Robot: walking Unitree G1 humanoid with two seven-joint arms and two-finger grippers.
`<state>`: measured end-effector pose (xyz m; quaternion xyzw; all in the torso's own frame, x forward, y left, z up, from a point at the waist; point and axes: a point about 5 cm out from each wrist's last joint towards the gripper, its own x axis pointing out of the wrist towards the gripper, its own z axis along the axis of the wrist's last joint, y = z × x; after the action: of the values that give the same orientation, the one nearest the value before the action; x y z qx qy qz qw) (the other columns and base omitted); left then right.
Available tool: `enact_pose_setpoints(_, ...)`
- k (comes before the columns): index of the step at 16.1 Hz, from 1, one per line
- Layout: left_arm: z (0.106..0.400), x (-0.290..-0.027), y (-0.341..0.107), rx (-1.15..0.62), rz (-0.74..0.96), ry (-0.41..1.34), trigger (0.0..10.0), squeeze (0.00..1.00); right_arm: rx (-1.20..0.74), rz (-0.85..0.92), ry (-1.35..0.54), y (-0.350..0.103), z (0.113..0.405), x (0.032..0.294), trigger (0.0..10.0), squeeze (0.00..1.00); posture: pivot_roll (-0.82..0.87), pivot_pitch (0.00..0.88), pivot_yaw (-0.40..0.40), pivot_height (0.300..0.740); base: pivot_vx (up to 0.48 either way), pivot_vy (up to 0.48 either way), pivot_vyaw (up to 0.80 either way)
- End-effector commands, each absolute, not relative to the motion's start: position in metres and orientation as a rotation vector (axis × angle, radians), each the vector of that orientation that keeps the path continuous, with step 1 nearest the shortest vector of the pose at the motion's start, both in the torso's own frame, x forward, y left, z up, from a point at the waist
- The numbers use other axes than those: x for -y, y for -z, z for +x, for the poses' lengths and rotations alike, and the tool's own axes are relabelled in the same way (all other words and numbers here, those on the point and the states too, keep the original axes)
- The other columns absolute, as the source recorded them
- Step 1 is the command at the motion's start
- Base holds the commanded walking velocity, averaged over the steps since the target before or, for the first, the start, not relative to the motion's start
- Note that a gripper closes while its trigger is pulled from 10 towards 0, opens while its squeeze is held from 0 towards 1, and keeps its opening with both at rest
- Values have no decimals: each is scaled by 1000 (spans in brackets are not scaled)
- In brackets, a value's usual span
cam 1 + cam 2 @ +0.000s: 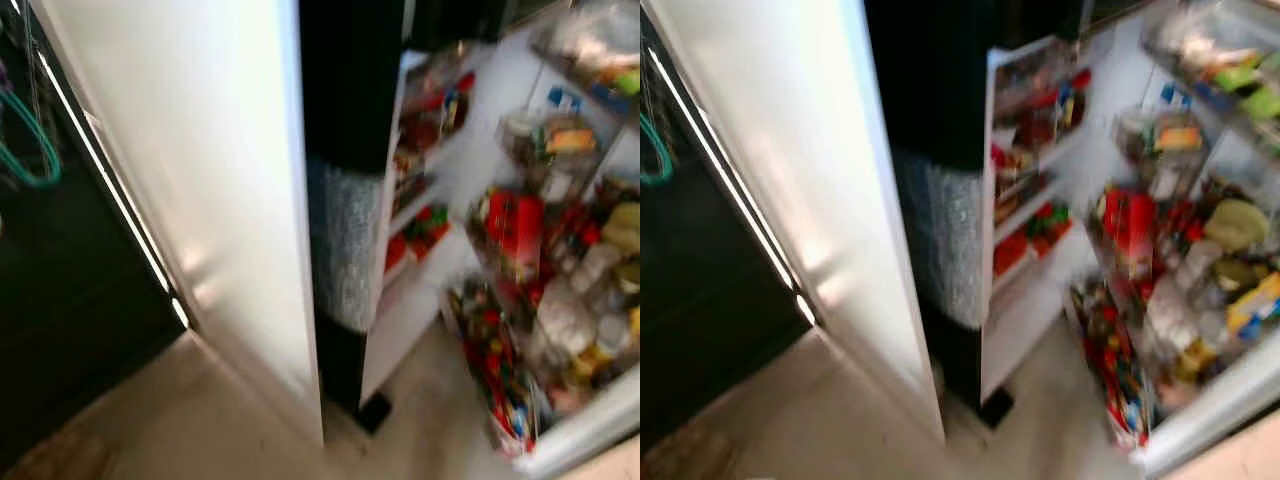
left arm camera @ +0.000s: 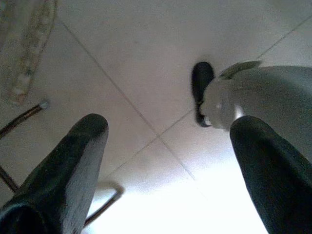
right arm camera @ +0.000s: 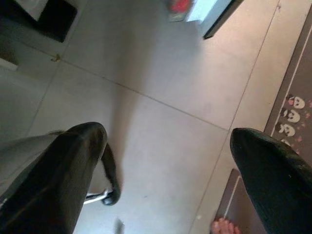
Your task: Restocking fridge
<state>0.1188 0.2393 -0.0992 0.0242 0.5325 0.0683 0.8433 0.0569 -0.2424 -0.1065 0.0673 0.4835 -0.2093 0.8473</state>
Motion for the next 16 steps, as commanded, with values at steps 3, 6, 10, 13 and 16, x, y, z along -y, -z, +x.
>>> enact_pose_setpoints(3,115,-245,99,-1138,73,-148,10000,0,-986,173,507,106,53,243,10000,0,23,0,22,740,0,0,0)
enact_pose_setpoints(6,115,-245,99,-1140,78,-141,10000,0,-902,218,641,103,51,245,10000,0,13,0,23,740,0,0,0)
enact_pose_setpoints(10,115,-245,99,-1140,83,-137,10000,0,-613,157,788,49,171,301,10000,0,11,0,22,740,0,0,0)
enact_pose_setpoints(13,114,-245,99,-1140,87,-138,10000,0,-520,154,878,40,174,308,10000,0,8,0,23,740,0,0,0)
enact_pose_setpoints(16,114,-245,99,-1140,85,-138,10000,0,-537,231,852,42,178,304,10000,0,7,0,22,740,0,0,0)
